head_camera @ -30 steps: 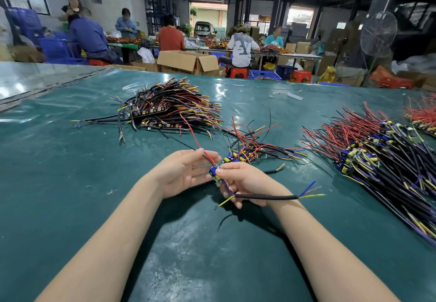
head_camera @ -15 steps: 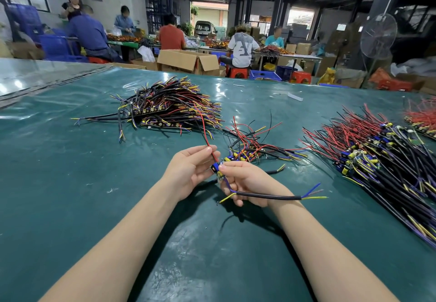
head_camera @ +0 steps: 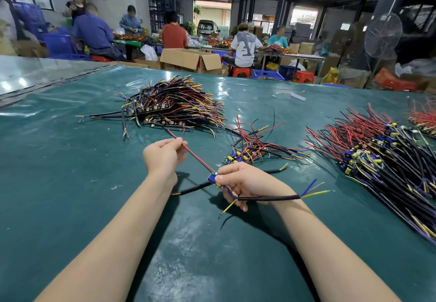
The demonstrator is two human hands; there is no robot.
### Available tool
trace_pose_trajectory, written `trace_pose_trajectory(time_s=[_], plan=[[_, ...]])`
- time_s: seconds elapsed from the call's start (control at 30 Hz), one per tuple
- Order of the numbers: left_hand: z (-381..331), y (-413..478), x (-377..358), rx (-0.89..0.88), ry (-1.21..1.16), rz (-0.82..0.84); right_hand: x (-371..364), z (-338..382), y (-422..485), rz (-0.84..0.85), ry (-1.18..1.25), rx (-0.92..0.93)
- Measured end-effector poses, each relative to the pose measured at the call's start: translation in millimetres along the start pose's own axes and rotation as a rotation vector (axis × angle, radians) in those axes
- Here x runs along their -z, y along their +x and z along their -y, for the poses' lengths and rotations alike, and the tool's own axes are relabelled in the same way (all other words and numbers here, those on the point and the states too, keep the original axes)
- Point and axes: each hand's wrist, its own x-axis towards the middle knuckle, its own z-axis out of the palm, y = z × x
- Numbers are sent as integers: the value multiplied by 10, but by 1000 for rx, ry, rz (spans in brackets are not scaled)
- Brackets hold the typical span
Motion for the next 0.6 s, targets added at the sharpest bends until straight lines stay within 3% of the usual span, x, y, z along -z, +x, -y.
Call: trace_pose_trajectory(time_s=[0.2, 0.37, 0.47, 0.6], plan=[[50, 68, 43, -168, 183, -96, 9, 2, -7, 25, 17, -3], [41, 100, 111, -202, 246, -111, 21, -5, -5, 38, 5, -10], [21, 109, 101, -134, 181, -111, 17, 0, -6, 36, -15, -18], [-35, 169, 117, 70, -97, -99, 12, -3, -6, 30, -34, -7]])
